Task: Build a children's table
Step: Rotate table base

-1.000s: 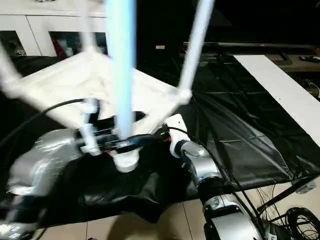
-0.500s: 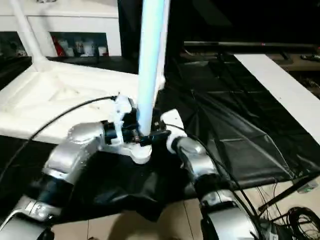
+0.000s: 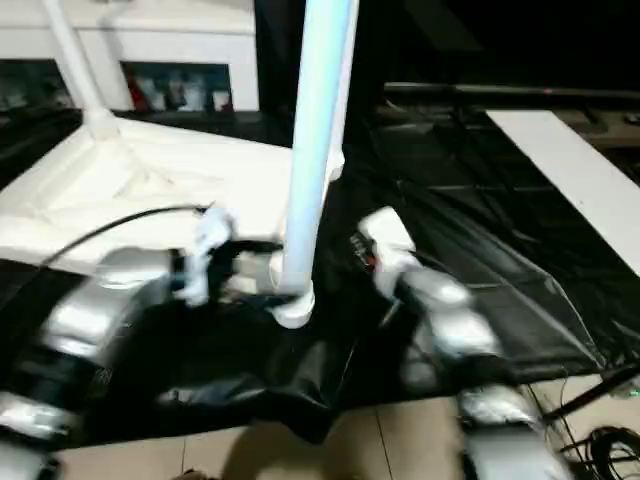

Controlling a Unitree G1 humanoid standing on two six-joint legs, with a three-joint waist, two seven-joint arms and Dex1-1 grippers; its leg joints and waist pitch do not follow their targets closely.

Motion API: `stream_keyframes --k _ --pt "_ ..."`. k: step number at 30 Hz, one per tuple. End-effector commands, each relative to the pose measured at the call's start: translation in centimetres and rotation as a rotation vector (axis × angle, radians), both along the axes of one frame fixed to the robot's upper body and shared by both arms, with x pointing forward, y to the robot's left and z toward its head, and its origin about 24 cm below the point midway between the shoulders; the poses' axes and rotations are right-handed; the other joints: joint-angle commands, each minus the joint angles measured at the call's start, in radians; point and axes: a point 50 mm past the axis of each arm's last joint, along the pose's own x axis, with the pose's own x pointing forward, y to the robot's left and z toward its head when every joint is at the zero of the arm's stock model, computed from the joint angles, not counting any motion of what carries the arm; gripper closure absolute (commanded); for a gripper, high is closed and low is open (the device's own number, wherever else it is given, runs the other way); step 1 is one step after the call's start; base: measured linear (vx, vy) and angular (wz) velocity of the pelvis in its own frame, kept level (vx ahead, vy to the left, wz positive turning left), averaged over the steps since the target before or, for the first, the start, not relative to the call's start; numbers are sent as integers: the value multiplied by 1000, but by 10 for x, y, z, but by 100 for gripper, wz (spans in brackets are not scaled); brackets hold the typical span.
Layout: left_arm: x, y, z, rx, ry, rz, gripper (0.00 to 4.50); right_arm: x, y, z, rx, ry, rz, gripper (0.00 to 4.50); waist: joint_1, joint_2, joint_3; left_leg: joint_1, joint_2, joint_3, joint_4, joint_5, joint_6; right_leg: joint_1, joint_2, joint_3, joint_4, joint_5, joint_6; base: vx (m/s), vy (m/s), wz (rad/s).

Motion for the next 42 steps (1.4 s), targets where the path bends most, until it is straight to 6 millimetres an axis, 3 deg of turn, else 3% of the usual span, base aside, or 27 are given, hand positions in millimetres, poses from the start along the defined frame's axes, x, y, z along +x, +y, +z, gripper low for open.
stream_keyframes --k 1,2,3,4,5,6,7,9,12,15,18,22,26,29,36,37,38,39,41,42 --pt "6 -3 0 78 -26 -35 5 -4 7 8 -18 -17 102 125 2 15 -64 16 21 -5 -74 -340 -9 47 -42 31 -82 -305 -183 0 0 0" --pt "9 0 -1 106 -28 -23 33 -6 7 9 -26 -17 125 125 1 14 -67 15 22 -7 -72 -335 -10 47 -48 33 -79 -313 -185 0 0 0" --pt "12 3 -1 141 -36 -13 41 -9 7 10 -32 -16 151 125 1 20 -67 14 22 -8 -73 -328 -12 48 -50 33 -78 -312 -189 0 0 0" --pt "17 8 -3 220 -57 -7 41 -13 7 13 -45 -17 194 125 1 15 -64 13 21 -7 -72 -330 -5 47 -46 32 -85 -326 -178 0 0 0" --pt "18 10 -4 238 -60 -5 41 -15 7 13 -49 -18 203 125 3 18 -66 17 22 -8 -71 -325 -3 46 -48 34 -83 -319 -173 0 0 0" --pt "22 13 -5 289 -76 4 41 -19 7 16 -58 -19 234 125 2 17 -66 13 22 -9 -71 -316 -3 49 -49 34 -80 -312 -175 0 0 0" --pt "23 13 -5 298 -81 8 75 -19 7 17 -60 -19 239 125 5 17 -69 12 22 -9 -70 -299 0 50 -49 34 -79 -292 -177 0 0 0" --pt "27 13 -5 336 -87 1 84 -25 7 21 -70 -20 285 125 6 25 -70 14 23 -9 -67 -284 1 50 -50 34 -76 -256 -195 0 0 0" --pt "28 14 -7 388 -64 -47 119 -32 6 25 -93 -16 330 125 6 17 -72 11 23 -6 -65 -265 13 53 -49 33 -69 -193 -225 0 0 0" --pt "29 14 -7 390 -56 -58 135 -33 5 27 -97 -13 343 125 7 17 -70 11 24 -6 -65 -262 19 53 -52 33 -70 -193 -239 0 0 0" --pt "30 13 -6 387 -48 -83 176 -35 4 33 -111 -18 360 125 7 13 -68 12 25 -5 -66 -280 15 52 -53 33 -75 -242 -232 0 0 0" --pt "35 12 -5 390 -73 -69 191 -35 3 40 -119 -22 373 125 8 8 -65 13 24 -7 -66 -301 12 49 -56 33 -82 -320 -205 0 0 0" --pt "37 12 -5 402 -78 -70 223 -38 4 43 -128 -17 408 125 10 7 -66 11 25 -7 -65 -275 20 50 -55 34 -80 -297 -202 0 0 0" --pt "37 12 -7 433 -65 -92 238 -40 4 46 -127 -17 416 125 9 14 -69 10 25 -7 -63 -256 23 52 -56 34 -75 -244 -218 0 0 0" --pt "39 15 -7 482 -63 -109 287 -41 7 48 -120 -22 423 125 11 12 -67 13 26 -7 -64 -279 18 51 -56 33 -77 -254 -227 0 0 0" --pt "40 16 -7 486 -58 -104 297 -42 8 47 -119 -21 428 125 12 22 -67 14 25 -8 -65 -287 13 51 -57 34 -79 -261 -227 0 0 0" --pt "40 17 -7 487 -56 -102 306 -42 8 47 -119 -20 429 125 13 16 -68 14 25 -7 -64 -291 11 52 -56 34 -78 -258 -228 0 0 0" --pt "40 18 -7 490 -50 -101 306 -42 8 47 -118 -20 429 125 15 27 -68 15 25 -9 -65 -290 8 53 -57 34 -76 -252 -230 0 0 0" --pt "39 19 -8 508 -33 -109 322 -42 8 46 -117 -20 427 125 16 23 -69 15 25 -9 -65 -290 7 54 -55 33 -76 -224 -239 0 0 0" --pt "39 20 -9 519 -27 -114 331 -43 8 46 -117 -20 426 125 17 27 -69 15 26 -9 -65 -290 6 54 -56 33 -75 -221 -240 0 0 0"
